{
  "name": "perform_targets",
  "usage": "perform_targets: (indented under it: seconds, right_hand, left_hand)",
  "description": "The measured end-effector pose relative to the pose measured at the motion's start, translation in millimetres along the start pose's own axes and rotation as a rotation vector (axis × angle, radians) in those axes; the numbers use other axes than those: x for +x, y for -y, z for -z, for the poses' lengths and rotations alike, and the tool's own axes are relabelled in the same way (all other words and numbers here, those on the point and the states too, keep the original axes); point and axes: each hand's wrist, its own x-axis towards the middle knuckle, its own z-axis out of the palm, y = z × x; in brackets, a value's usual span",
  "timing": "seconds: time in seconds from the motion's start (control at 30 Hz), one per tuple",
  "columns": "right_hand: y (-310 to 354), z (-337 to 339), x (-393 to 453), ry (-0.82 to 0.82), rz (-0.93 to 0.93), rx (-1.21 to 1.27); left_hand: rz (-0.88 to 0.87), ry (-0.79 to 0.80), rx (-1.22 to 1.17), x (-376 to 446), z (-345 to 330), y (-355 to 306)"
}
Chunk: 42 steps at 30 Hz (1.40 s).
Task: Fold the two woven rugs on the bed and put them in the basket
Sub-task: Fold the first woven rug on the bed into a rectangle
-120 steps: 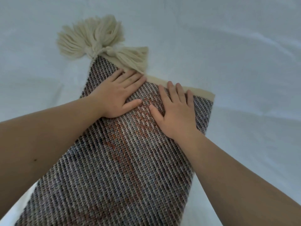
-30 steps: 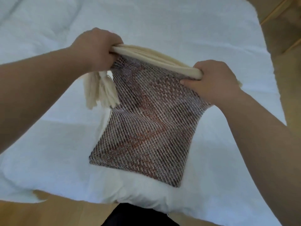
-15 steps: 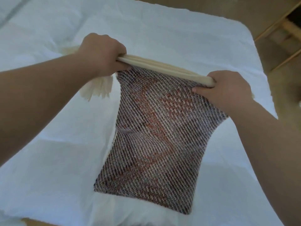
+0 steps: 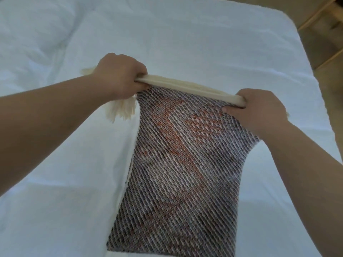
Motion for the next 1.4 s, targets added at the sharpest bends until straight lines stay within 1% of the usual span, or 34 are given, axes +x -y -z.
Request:
perform_targets:
  seconds: [0.07,0.1,0.17,0.23,0.33,0.5,0.67,0.83,0.97,1.0,1.03,1.1,1.17,1.23,1.27,1.33,1.4]
  right_hand:
    - [-5,-8,-2,0.071,0.002,0.050]
    - [-8,-13,-5,0.106,0.002,0.064]
    - [-10,-22,-16,0.154,0.015,0.085]
    - [-8,-30,-33,0.166,0.046,0.109]
    - [-3,-41,-67,0.209,0.118,0.032]
    - [-7,-81,-140,0.260,0.290,0.015]
    - [-1,-111,-205,0.306,0.310,0.023]
    - [3,-137,-248,0.354,0.364,-0.026]
    - [-5,-152,-256,0.391,0.325,-0.035]
    - [-7,-152,-255,0.401,0.331,-0.036]
    - [-8,-151,-253,0.396,0.339,-0.028]
    - [-6,-147,-247,0.305,0.360,0.020]
    - [2,-142,-235,0.167,0.347,0.133]
    - [11,-142,-217,0.012,0.305,0.141]
    - [15,-144,-208,-0.032,0.273,0.107]
    - [19,-150,-190,-0.027,0.205,0.030]
    - [17,-162,-179,0.088,0.152,-0.037]
  left_hand:
    - [-0.028,0.007,0.052,-5,-11,-3]
    - [-0.077,-0.007,0.084,-10,-17,-5]
    - [-0.230,-0.050,0.152,-28,-29,-8]
    - [-0.362,-0.089,0.172,-52,-42,-9]
    - [-0.461,-0.048,0.149,-96,-62,-11]
    - [-0.507,-0.002,0.122,-166,-80,-8]
    - [-0.536,0.049,0.104,-243,-100,-14]
    - [-0.521,0.179,0.069,-289,-128,-24]
    - [-0.450,0.318,0.070,-288,-124,-53]
    - [-0.431,0.329,0.059,-282,-121,-63]
    - [-0.428,0.306,0.033,-276,-119,-73]
    - [-0.437,0.201,-0.037,-260,-121,-92]
    - [-0.427,0.114,-0.076,-236,-125,-110]
    - [-0.400,0.071,-0.075,-208,-131,-123]
    - [-0.388,0.078,-0.062,-194,-133,-127]
    - [-0.361,0.138,-0.006,-170,-140,-128]
    - [-0.329,0.219,0.045,-159,-151,-125]
